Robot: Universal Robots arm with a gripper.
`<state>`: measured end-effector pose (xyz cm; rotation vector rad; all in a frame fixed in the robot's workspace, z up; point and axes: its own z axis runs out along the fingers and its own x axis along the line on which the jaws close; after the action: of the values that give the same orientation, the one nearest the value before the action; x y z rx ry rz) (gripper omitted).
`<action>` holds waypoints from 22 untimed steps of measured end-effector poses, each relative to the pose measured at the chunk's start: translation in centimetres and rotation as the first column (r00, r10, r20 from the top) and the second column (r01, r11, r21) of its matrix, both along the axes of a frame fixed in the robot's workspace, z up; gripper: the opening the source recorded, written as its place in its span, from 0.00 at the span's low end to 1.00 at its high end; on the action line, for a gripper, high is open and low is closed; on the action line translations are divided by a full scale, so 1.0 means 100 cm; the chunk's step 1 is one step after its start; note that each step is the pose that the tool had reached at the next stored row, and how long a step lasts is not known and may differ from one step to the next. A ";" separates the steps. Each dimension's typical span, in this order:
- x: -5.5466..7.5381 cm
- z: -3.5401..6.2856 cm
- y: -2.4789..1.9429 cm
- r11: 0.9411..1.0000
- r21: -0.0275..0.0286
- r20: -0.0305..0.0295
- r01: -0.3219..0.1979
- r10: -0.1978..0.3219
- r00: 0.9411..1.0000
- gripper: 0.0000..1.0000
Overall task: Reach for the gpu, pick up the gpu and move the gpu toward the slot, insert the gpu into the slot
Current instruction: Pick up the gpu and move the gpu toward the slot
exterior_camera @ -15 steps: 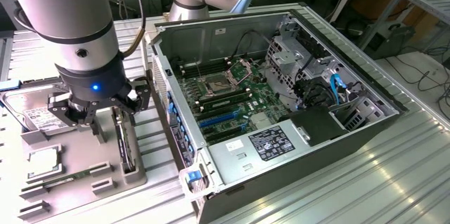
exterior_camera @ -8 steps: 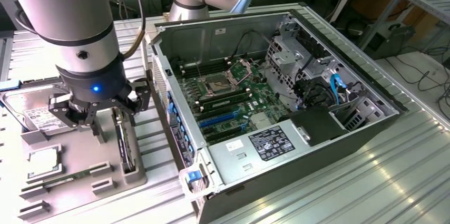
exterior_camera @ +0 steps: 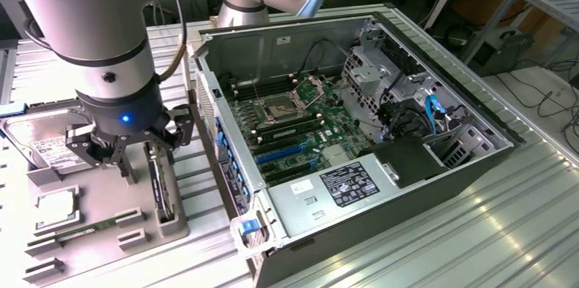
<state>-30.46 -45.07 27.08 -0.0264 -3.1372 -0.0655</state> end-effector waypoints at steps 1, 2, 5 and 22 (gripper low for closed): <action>0.000 -0.0017 -0.0001 1.000 0.000 -0.001 0.000 0.000 1.000 0.66; 0.000 -0.0045 -0.0002 1.000 0.000 -0.003 0.000 0.000 1.000 0.66; 0.000 -0.0105 -0.0002 1.000 0.000 -0.009 0.000 0.000 1.000 0.66; 0.000 -0.0295 -0.0002 1.000 0.000 -0.026 0.000 0.000 1.000 0.66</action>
<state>-30.45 -45.09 24.12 -0.0268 -3.1109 -0.0645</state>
